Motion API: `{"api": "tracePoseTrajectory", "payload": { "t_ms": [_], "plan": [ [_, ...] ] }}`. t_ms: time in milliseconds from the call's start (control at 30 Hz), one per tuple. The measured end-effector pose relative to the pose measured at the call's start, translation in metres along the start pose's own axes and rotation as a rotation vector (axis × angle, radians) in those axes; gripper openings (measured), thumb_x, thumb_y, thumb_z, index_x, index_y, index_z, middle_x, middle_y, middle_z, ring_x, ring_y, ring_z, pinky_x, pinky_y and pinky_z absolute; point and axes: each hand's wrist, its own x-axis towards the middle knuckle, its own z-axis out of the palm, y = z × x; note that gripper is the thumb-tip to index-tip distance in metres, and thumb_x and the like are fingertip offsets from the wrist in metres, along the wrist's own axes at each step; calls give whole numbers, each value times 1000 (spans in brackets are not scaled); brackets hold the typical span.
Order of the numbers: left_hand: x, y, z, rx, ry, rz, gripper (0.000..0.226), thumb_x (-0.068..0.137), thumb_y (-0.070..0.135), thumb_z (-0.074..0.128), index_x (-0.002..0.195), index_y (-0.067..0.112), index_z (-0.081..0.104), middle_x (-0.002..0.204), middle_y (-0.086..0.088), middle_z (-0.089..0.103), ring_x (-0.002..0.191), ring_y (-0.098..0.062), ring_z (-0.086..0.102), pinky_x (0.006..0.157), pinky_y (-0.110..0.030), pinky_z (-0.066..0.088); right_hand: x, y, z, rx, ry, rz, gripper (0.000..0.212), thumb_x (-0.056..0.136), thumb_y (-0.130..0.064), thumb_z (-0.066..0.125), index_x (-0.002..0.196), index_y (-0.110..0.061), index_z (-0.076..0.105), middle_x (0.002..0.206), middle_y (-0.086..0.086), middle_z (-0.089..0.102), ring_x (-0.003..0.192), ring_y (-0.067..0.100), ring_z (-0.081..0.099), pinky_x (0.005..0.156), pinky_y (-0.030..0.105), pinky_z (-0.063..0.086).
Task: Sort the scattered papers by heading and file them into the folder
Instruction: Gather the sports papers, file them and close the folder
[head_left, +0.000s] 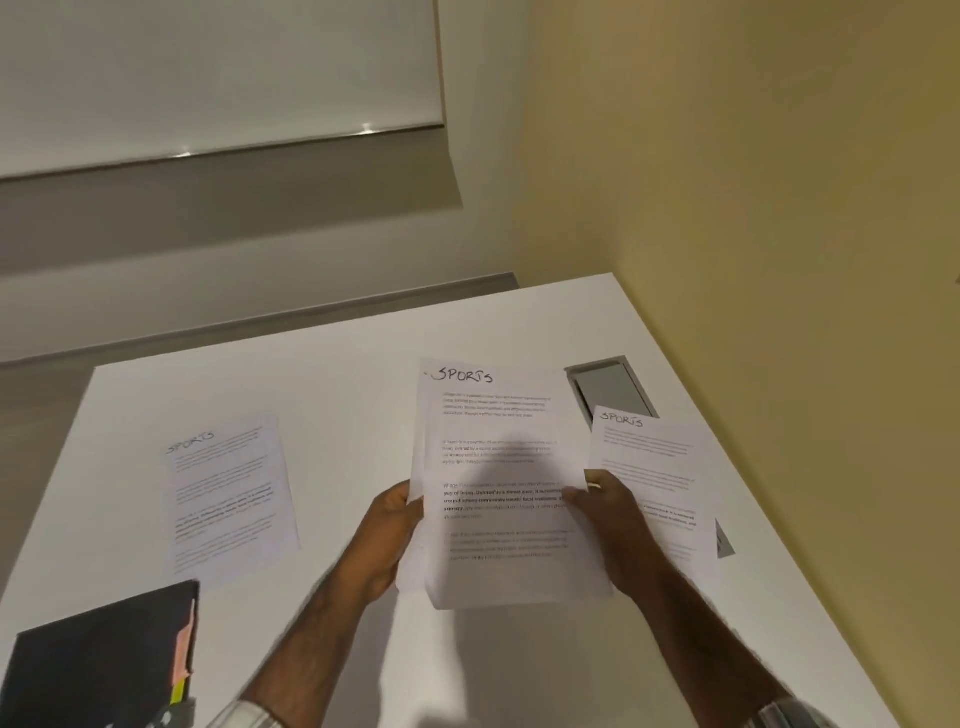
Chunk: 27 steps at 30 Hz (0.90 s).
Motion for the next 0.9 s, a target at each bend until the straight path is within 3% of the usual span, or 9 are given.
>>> {"api": "tracePoseTrajectory", "payload": {
  "t_ms": [133,200,300,367,467,567,700,800,900],
  "plan": [
    [-31,7,6,48,80,30,33,105,35,50,109,17,77,110,-8,78,98,-19,74,92,-40,55,-12,-13,13,-56,-119,-49,18,90,-20,65,103,-8,66,94,10,77,90,36,74,69,43,61],
    [-40,4,1,66,179,43,52,108,50,31,110,24,76,106,2,79,99,-13,75,92,-35,55,-19,-16,20,-68,-158,-74,14,95,-16,61,105,-8,69,95,6,79,89,31,75,64,33,59],
    [-46,-1,-12,156,223,112,33,106,38,46,110,20,74,106,0,79,95,-18,75,84,-33,58,-22,-14,34,-74,-189,-90,13,96,-15,61,102,-9,71,97,4,79,87,24,75,66,29,55],
    [-45,-7,-24,281,281,102,23,101,32,55,96,18,72,94,0,78,71,-13,68,66,-28,52,-22,-9,45,-77,-171,-97,14,90,-20,66,96,-9,71,96,7,79,82,22,71,70,34,51],
    [-34,-20,-53,366,408,56,34,91,39,61,69,14,59,71,-4,65,61,-18,58,62,-46,54,-16,1,59,-120,-127,-108,18,84,-24,68,93,-9,70,94,14,75,78,24,62,70,38,46],
    [-13,-27,-105,566,607,24,27,93,37,64,100,11,70,108,-7,74,97,-24,68,88,-41,57,-17,6,60,-103,-106,-88,11,95,-9,62,101,-9,72,98,13,74,85,29,66,70,35,48],
    [19,-53,-180,1004,605,-219,78,98,56,47,157,12,24,166,-14,22,151,-36,24,119,-49,28,-14,17,52,-30,-67,-9,20,99,-1,59,115,-7,70,109,9,76,100,27,71,82,30,57],
    [33,-94,-197,1165,516,-311,91,97,66,36,161,12,1,169,-14,-6,155,-38,0,124,-53,10,-10,24,48,31,-43,52,23,99,2,56,112,-11,69,110,7,76,101,28,71,79,24,60],
    [32,-118,-171,1165,520,-278,95,96,69,33,161,11,-3,168,-16,-13,155,-39,-5,124,-53,6,-6,23,52,57,-23,76,23,100,1,55,108,-15,69,107,7,75,100,30,71,73,24,60]
  ]
}}
